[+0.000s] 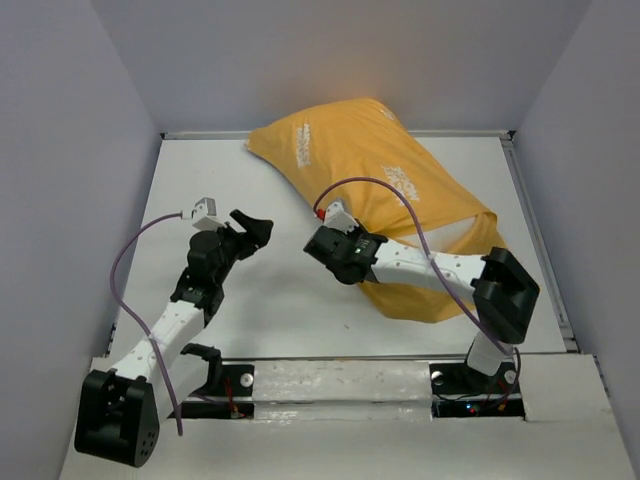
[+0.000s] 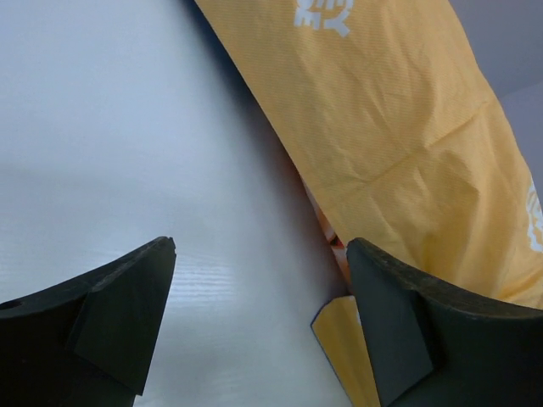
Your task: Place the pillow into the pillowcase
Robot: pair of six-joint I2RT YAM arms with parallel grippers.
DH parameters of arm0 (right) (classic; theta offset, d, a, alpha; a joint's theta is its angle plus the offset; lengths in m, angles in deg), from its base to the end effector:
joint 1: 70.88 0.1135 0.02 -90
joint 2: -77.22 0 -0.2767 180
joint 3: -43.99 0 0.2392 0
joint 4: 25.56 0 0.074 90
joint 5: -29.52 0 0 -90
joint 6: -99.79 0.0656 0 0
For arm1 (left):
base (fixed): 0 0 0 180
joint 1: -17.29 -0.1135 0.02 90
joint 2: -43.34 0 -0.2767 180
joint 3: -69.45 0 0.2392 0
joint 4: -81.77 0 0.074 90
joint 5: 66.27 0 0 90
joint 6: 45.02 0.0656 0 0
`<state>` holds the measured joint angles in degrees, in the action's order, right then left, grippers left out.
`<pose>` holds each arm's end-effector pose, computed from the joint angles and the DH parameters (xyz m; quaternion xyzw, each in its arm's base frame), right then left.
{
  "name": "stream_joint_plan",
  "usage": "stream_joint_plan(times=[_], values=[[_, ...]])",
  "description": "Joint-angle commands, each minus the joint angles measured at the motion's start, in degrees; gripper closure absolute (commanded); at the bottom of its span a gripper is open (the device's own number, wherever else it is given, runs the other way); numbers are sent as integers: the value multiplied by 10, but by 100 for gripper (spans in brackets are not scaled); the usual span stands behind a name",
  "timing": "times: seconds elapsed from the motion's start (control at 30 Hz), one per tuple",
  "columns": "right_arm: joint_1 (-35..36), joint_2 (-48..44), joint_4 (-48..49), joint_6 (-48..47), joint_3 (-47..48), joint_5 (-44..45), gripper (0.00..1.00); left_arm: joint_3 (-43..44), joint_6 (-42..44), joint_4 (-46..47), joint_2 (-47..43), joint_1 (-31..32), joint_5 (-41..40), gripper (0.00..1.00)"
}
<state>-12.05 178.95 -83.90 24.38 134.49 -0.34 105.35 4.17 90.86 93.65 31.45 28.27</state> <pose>0.2288 0.2684 0.2379 -0.2384 0.8225 -0.3036 0.4178 0.2060 -0.0573 0.2540 -0.1443 0.7248 -0.3366 0.5835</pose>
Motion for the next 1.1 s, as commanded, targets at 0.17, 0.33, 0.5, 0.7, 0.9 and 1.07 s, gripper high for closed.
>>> stream_joint_plan(times=[0.17,0.33,0.5,0.7,0.9,1.07], values=[[-5,-318,207,-128,-79,-206,100,41,-62,298,188,-2,29,1],[-5,-387,160,-94,-93,-289,100,144,-91,396,370,-4,66,1],[-5,-441,145,-89,-114,-328,100,199,-157,519,465,-1,84,1],[-5,-471,131,-80,-129,-352,100,201,-146,615,485,25,62,1],[-5,-479,126,-73,-128,-361,100,319,-153,494,570,56,55,1],[-5,-493,124,-73,-127,-347,100,354,-157,480,586,52,53,88]])
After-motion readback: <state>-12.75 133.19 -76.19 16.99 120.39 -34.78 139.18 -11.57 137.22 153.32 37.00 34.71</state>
